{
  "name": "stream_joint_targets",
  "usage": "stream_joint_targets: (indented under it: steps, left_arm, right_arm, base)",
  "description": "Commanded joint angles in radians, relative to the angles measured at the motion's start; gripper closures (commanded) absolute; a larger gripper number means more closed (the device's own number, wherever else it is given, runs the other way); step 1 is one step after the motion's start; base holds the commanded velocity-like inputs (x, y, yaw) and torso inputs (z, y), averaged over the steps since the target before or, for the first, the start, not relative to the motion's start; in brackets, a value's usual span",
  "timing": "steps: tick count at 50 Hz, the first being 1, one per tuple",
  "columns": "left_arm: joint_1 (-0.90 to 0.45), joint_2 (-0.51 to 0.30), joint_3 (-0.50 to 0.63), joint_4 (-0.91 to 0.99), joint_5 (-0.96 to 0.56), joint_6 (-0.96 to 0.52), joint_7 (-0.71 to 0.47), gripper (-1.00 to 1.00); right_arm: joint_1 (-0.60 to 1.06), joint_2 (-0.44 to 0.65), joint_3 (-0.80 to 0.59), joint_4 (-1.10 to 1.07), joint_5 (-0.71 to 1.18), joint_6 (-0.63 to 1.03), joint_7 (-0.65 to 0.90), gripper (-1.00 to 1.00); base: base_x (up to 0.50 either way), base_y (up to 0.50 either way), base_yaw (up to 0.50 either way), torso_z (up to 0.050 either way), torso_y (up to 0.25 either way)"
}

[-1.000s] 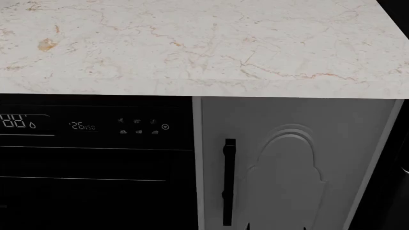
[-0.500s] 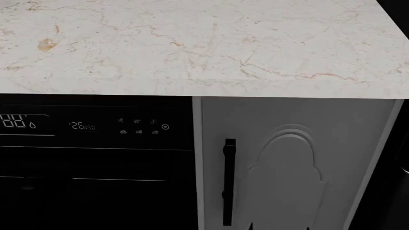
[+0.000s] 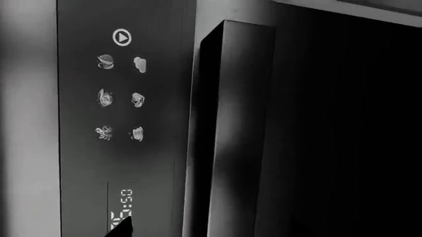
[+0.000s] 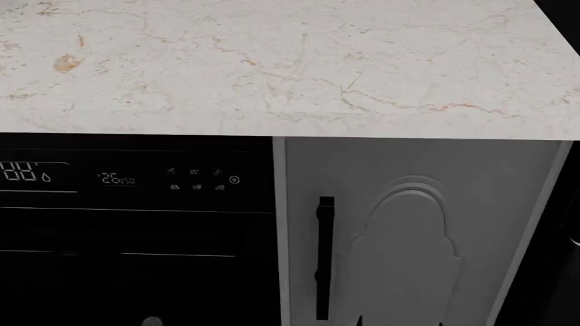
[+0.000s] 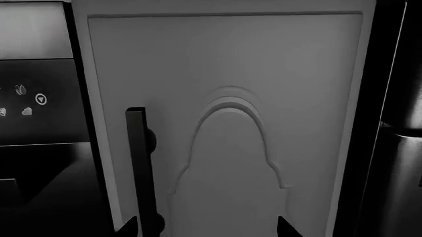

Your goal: Open the dishwasher door

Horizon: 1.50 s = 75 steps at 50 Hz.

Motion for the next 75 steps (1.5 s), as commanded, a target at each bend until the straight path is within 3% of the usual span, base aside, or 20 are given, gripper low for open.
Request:
stream_joint_targets:
  steps: [1,33,52,60,61,75]
  left_arm:
    - [-0.035,0.036,0.023,-0.102,-0.012,0.058,-0.018,-1.0]
    - [-0.147,0.13,0.074,-0.398,-0.023,0.186,-0.06,-1.0]
    - [-0.259,0.239,0.114,-0.718,-0.035,0.32,-0.123,-1.0]
    - [-0.274,0.248,0.12,-0.741,-0.033,0.334,-0.126,-1.0]
    - [-0.273,0.245,0.12,-0.734,-0.032,0.331,-0.125,1.0]
    - [-0.245,0.213,0.125,-0.649,-0.018,0.291,-0.099,1.0]
  right_arm:
    - [0.003,0.005,-0.001,-0.002,0.005,0.002,0.006,-1.0]
    - [-0.001,0.017,-0.003,-0.008,0.018,-0.003,0.021,-1.0]
    - [-0.003,0.025,-0.003,-0.011,0.026,-0.008,0.028,-1.0]
    - [0.001,0.026,-0.005,-0.008,0.028,-0.009,0.031,-1.0]
    - [0.003,0.026,-0.006,-0.001,0.027,-0.012,0.028,-1.0]
    - [0.005,0.032,-0.012,-0.017,0.031,-0.001,0.035,-1.0]
  base:
    - [0.0,0.0,0.0,0.0,0.0]
    - [0.0,0.0,0.0,0.0,0.0]
    - [0.0,0.0,0.0,0.0,0.0]
    - [0.0,0.0,0.0,0.0,0.0]
    - [0.0,0.0,0.0,0.0,0.0]
    - [0.0,0.0,0.0,0.0,0.0]
